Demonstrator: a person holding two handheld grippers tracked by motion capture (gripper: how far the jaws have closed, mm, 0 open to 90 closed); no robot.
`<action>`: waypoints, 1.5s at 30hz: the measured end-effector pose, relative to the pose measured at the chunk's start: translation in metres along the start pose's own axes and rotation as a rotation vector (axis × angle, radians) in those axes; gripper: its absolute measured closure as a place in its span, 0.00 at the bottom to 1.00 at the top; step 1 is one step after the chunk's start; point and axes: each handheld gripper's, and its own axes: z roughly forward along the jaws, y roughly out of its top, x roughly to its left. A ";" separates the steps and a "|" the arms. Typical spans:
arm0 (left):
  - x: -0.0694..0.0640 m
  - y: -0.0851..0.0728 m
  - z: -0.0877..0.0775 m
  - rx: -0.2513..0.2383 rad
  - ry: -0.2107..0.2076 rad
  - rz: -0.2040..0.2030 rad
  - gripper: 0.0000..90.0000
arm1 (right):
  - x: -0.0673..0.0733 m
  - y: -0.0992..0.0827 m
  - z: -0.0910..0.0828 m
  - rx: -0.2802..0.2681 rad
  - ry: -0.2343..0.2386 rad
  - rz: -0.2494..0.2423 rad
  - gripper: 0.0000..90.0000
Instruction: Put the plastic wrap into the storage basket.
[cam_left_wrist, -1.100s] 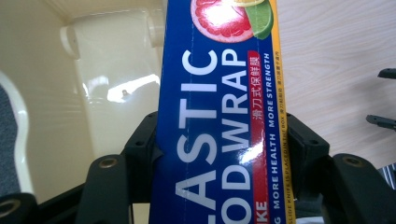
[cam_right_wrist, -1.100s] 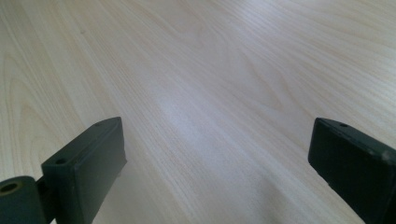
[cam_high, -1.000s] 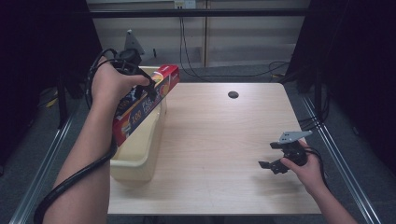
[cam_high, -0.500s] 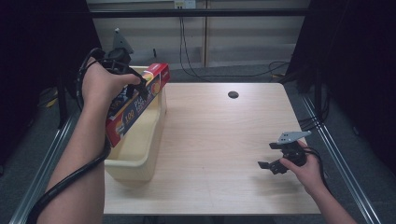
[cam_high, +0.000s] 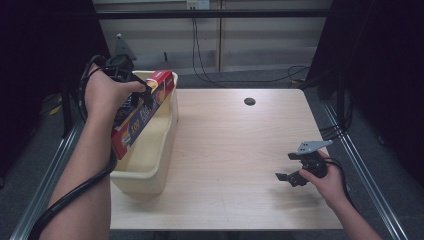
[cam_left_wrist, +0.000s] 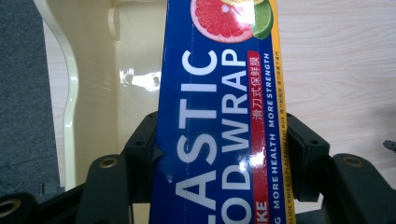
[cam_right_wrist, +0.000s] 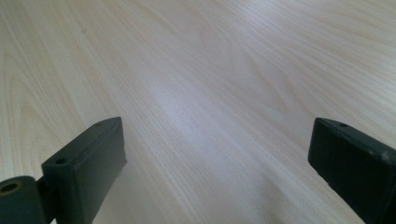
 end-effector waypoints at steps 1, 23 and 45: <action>0.001 0.000 0.000 0.001 0.002 0.006 0.45 | 0.000 0.000 0.000 0.000 0.000 0.000 0.04; 0.005 -0.002 -0.013 -0.037 0.020 -0.023 0.45 | 0.001 0.001 0.000 0.000 0.003 0.001 0.04; 0.024 -0.011 0.011 0.013 0.055 -0.079 0.45 | 0.001 0.002 0.000 -0.003 0.001 -0.006 0.05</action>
